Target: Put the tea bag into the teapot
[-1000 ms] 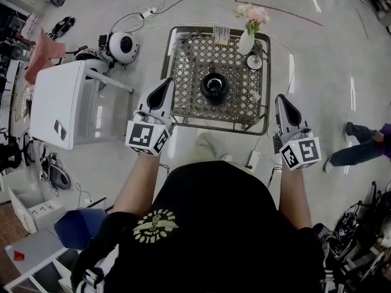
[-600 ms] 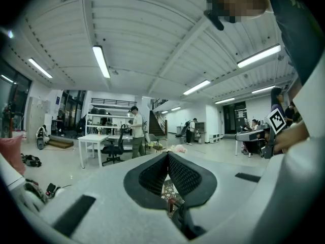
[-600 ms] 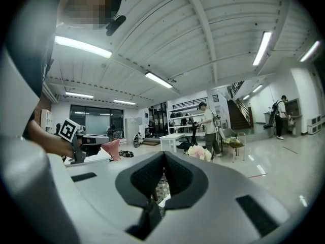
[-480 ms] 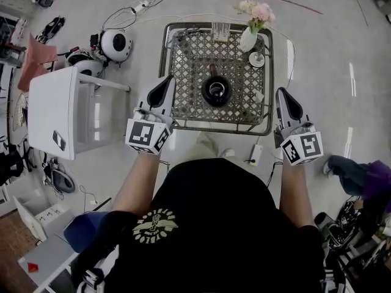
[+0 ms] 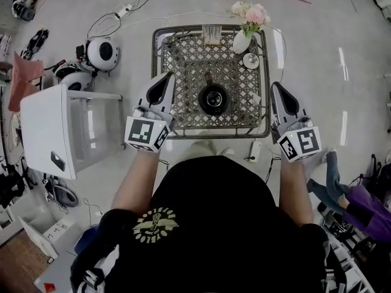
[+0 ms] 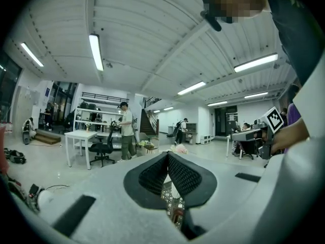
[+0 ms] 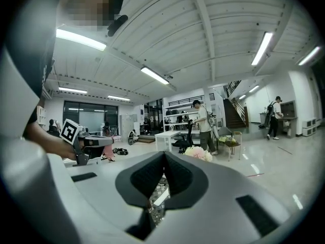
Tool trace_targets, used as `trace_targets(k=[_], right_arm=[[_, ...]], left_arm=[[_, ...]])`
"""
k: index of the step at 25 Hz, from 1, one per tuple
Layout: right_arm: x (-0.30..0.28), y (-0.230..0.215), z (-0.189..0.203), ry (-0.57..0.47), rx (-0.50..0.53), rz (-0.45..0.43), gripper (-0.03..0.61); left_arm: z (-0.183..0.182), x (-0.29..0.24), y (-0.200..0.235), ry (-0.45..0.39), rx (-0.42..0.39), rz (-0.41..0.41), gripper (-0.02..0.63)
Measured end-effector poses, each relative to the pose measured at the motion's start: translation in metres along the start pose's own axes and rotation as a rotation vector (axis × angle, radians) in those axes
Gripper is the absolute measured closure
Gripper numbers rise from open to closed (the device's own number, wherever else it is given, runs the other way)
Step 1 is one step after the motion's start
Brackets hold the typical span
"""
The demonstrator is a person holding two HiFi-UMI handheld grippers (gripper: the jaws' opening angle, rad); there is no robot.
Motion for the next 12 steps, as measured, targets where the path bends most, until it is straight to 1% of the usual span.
trace_targets(k=[5,8,12], right_arm=[[-0.016,-0.002,-0.005,0.013,0.020,0.031,0.572],[-0.026,0.001,-0.011,0.017,0.039,0.046,0.572],[-0.031,0.002,-0.024,0.010,0.057,0.071,0.572]], left_arm=[[0.004,-0.028,0.008,0.003,0.015,0.069,0.616],[0.011,-0.041,0.012,0.018,0.027,0.104,0.617],[0.004,-0.059,0.009,-0.003,0.024,0.163,0.617]])
Point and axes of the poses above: the fingertips, and each gripper's own axes: x backward along the fingers, y to its left, z out of its underside, the point moved 7 cm from there along x, backward along the fingers, and after that the axes turned 9 degrees about -z, right-handed, at the moved point
